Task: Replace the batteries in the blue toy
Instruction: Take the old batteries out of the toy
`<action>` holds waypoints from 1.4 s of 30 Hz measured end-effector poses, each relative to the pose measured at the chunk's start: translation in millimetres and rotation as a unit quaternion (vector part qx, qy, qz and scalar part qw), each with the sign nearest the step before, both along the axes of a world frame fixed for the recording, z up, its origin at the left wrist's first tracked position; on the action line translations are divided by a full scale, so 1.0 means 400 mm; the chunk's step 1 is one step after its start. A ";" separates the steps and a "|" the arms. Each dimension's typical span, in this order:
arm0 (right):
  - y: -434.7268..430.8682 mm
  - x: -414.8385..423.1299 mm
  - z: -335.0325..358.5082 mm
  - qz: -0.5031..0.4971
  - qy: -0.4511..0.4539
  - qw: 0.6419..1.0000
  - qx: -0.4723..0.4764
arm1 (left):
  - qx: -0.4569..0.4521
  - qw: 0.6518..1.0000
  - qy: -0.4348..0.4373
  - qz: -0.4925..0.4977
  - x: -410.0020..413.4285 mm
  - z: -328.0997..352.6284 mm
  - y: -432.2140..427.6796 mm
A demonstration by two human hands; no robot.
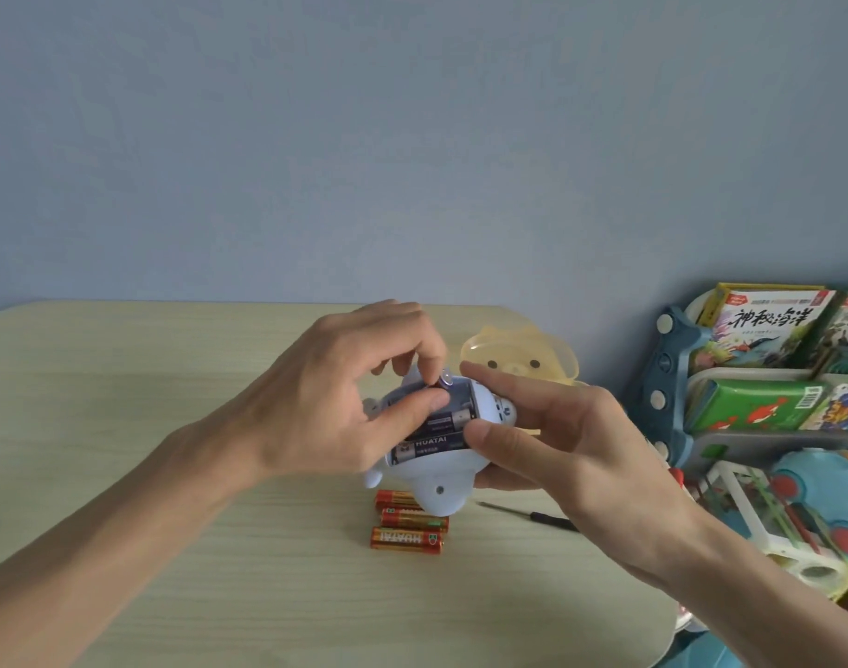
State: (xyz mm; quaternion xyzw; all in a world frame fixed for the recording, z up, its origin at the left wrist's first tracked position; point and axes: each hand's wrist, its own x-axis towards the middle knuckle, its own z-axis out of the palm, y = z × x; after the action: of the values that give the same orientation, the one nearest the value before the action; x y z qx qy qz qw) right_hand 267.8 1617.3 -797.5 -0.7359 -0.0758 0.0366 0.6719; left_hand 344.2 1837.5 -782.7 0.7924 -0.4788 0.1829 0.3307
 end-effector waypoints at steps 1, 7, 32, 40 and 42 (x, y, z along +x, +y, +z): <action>0.000 0.001 0.000 -0.005 0.002 1.000 -0.002 | -0.004 1.000 -0.002 0.007 0.001 0.000 0.002; -0.013 -0.002 0.005 -0.036 -0.014 0.999 -0.037 | -0.018 0.998 -0.023 0.063 0.005 -0.006 -0.008; -0.315 -0.072 -0.010 -0.121 0.003 0.992 -0.022 | 0.160 0.965 0.126 0.168 0.117 -0.092 -0.256; -0.282 -0.071 -0.020 -0.074 -0.022 0.997 0.013 | -0.015 0.969 0.230 0.090 0.050 -0.012 -0.198; -0.267 -0.069 -0.017 -0.067 -0.029 0.997 0.039 | -0.068 0.935 0.348 0.000 0.017 0.009 -0.162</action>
State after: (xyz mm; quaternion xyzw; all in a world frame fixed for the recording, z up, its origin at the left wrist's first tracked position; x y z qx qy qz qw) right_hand 240.0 1510.3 -804.5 -0.7134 -0.0474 -0.0323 0.6984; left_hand 351.1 1772.9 -779.1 0.7822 -0.3199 -0.0718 0.5299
